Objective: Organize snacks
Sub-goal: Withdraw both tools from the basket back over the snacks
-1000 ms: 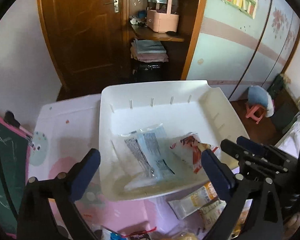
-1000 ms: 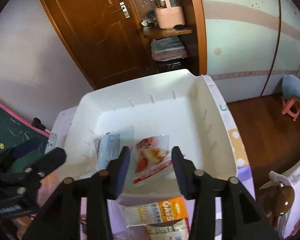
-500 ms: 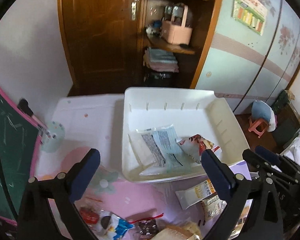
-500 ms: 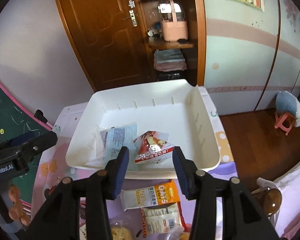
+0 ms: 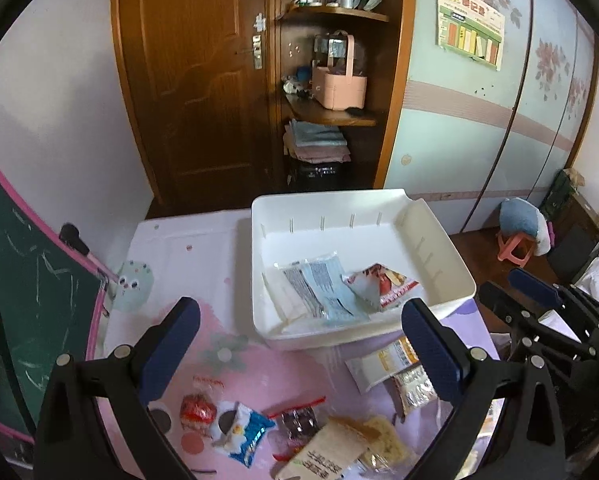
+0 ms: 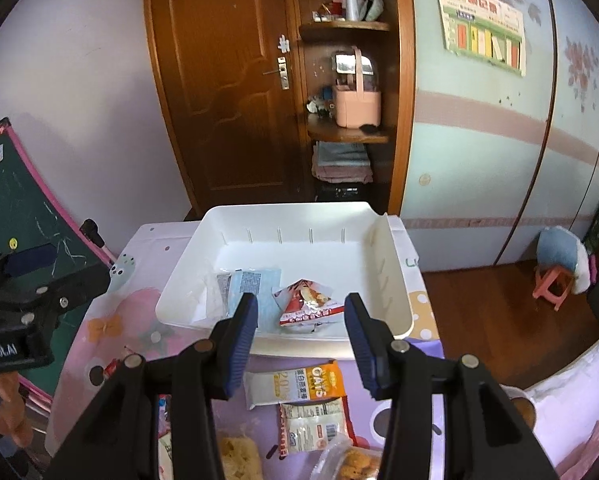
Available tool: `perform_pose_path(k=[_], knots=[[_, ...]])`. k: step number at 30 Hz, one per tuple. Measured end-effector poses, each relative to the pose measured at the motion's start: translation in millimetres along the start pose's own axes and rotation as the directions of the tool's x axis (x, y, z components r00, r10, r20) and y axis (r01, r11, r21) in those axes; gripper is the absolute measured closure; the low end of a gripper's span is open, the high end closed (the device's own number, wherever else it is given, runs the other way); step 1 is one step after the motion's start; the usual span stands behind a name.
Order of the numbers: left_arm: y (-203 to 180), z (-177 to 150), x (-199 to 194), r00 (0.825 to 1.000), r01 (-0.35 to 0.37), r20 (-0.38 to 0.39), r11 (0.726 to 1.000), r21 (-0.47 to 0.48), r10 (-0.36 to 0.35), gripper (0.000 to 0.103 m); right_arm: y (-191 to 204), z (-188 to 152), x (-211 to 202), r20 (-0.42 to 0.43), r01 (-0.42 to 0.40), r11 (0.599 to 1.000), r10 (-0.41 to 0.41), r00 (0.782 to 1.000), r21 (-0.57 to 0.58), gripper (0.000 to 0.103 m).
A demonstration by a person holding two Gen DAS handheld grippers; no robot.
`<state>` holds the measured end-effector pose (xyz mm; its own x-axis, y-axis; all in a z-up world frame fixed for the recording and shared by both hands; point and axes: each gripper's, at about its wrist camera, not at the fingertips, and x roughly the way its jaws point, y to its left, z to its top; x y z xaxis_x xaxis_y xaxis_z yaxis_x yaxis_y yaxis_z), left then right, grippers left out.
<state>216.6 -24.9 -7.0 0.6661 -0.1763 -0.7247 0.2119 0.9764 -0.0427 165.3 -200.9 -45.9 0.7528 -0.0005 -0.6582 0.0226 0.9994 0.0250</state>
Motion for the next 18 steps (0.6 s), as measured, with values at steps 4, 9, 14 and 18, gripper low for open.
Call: perform_pose_path(k=[4, 9, 14, 18], knots=[[0, -9, -6, 0.999, -0.031, -0.021, 1.000, 0.000, 0.031, 0.002, 3, -8, -11, -0.003, -0.013, 1.000, 0.013, 1.000, -0.012, 0.058], [-2, -26, -22, 0.999, -0.036, -0.016, 0.999, 0.028, 0.036, 0.002, 3, -22, -27, -0.012, -0.018, 1.000, 0.018, 1.000, -0.020, 0.057], [-2, -44, -38, 1.000, -0.018, -0.016, 0.999, 0.050, 0.019, 0.002, 3, -41, -47, -0.011, -0.017, 0.999, 0.017, 1.000, -0.037, 0.053], [0, -64, -53, 1.000, 0.015, -0.019, 0.998, 0.065, -0.013, 0.002, -1, -58, -67, -0.003, -0.019, 0.999, 0.019, 1.000, -0.050, 0.044]])
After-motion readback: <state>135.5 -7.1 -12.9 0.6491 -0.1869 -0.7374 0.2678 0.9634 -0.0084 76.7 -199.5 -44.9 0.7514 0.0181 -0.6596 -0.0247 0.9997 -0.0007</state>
